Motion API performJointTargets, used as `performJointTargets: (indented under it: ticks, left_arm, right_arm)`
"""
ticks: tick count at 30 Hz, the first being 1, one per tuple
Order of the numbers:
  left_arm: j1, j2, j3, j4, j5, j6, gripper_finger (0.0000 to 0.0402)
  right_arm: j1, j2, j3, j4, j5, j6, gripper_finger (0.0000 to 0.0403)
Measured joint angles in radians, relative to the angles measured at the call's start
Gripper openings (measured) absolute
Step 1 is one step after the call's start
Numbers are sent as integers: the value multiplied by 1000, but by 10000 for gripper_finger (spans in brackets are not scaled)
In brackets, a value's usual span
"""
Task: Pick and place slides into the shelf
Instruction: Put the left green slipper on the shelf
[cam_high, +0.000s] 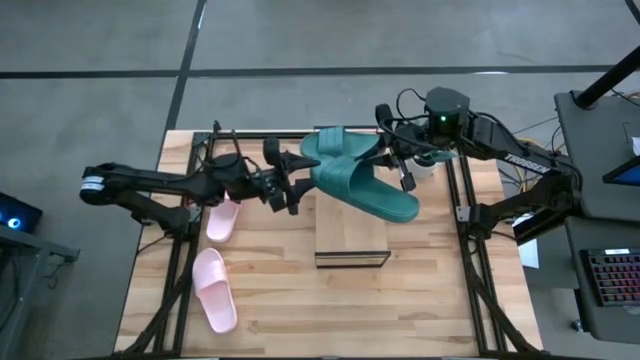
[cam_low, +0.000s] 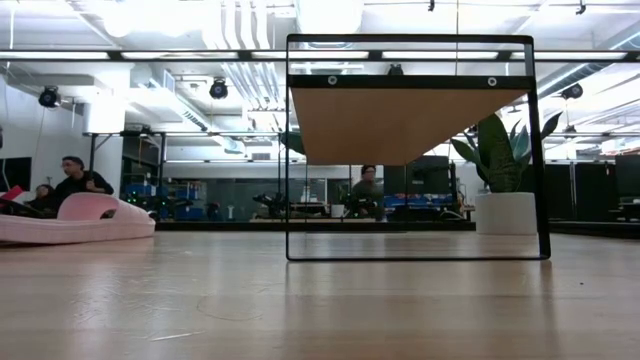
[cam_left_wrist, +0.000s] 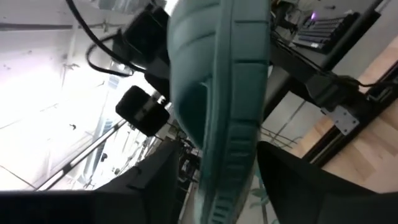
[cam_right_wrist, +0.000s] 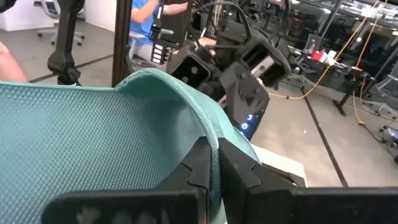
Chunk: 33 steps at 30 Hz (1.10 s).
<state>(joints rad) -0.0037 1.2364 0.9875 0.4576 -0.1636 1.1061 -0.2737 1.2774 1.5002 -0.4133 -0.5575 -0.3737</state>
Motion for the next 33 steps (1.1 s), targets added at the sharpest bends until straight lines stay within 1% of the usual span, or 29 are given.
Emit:
performJointTargets:
  ticks: [7,10,13,16,17,20,22,24,27,29,33]
  left_arm:
    - [11,62,45,-9,-9,6,124]
    - [12,72,52,-15,-27,35,78]
    - [12,67,51,-30,-27,46,25]
    - [12,42,51,-65,-30,35,22]
    - [13,36,48,-64,-37,33,22]
    - [13,11,35,-62,-84,33,22]
    - [13,-9,29,-76,-130,28,22]
    - [13,-29,18,-129,-171,13,22]
    - [12,-36,10,-212,-215,-52,22]
    - [14,-38,-8,-228,-277,-59,22]
    - [13,-29,-53,-196,-408,-57,22]
  right_arm:
    - [12,-2,0,-1,-1,0,9]
    - [12,-2,0,0,1,0,12]
    - [12,-2,0,4,4,0,28]
    - [12,-1,0,6,16,-16,56]
    - [12,-3,2,5,40,-24,66]
    - [13,-15,20,-3,186,-36,96]
    - [13,-26,35,-3,310,-65,114]
    - [12,-35,50,-1,435,-83,129]
    - [10,-56,70,4,552,-115,143]
    - [12,-71,74,5,580,-122,148]
    - [12,-77,74,-3,585,-125,149]
